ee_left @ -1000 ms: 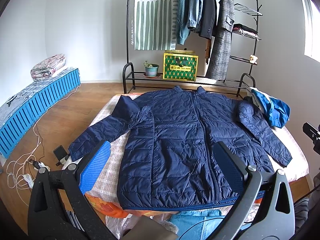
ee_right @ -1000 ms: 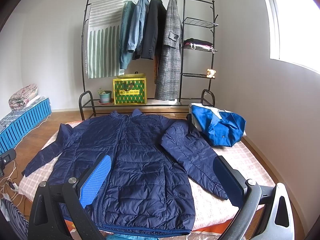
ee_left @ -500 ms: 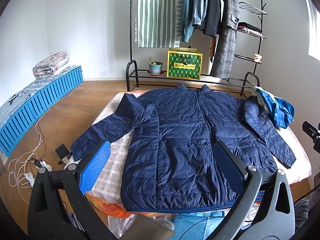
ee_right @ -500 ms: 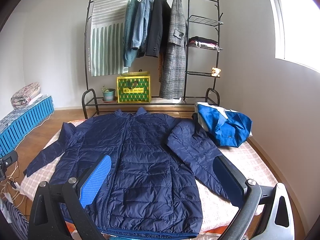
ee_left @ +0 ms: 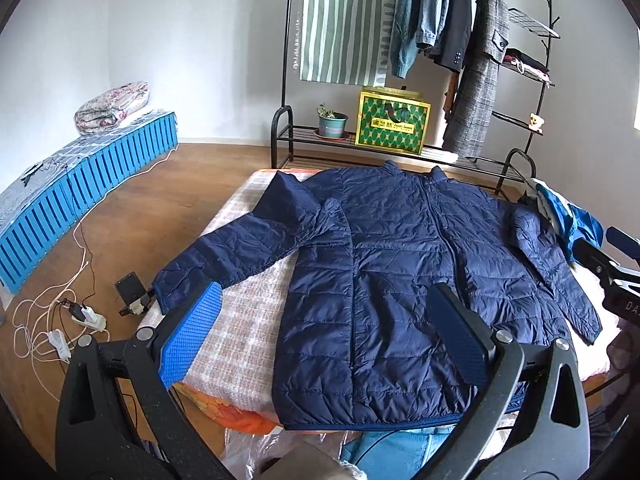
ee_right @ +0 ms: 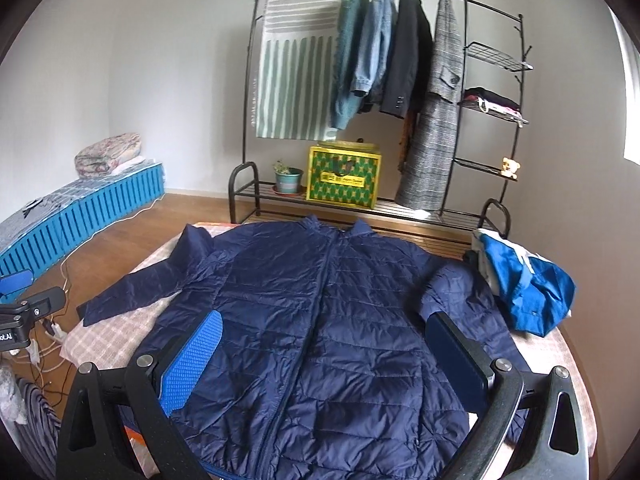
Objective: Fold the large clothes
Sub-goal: 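Grasp the navy jacket sleeve cuff with the right tool and fold it across the body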
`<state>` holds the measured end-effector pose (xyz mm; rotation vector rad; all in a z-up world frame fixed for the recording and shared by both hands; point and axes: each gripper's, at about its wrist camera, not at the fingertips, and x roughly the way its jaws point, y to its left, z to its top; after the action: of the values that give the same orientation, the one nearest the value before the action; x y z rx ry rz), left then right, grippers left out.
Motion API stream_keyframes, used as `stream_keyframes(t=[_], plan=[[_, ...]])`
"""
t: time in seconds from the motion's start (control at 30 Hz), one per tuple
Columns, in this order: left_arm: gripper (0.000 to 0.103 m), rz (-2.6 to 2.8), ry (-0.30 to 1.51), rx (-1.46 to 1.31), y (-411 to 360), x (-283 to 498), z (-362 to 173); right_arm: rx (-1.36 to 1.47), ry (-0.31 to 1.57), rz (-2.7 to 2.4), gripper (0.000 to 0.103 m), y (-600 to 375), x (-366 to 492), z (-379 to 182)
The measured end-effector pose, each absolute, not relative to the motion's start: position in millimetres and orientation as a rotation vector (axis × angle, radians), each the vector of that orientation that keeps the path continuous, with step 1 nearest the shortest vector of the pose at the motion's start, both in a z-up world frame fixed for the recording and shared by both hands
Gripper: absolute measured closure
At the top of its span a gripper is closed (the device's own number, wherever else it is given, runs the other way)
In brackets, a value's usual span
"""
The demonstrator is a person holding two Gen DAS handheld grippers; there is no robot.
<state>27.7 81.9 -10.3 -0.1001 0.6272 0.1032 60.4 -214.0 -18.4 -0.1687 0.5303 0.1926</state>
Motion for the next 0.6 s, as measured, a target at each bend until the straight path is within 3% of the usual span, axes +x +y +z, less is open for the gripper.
stream_keyframes(t=[0.2, 0.43, 0.6], plan=[[0.0, 0.163, 0.62, -0.129, 122, 20, -19, -0.14, 0.624, 0.371, 0.013, -156, 106, -40], [0.001, 0.26, 0.639, -0.182, 171, -5, -35, -0.216, 0.69, 0.58, 0.016, -66, 144, -70], [0.001, 0.326, 0.654, -0.211, 196, -19, -42, -0.367, 0.712, 0.723, 0.032, 5, 163, -95]])
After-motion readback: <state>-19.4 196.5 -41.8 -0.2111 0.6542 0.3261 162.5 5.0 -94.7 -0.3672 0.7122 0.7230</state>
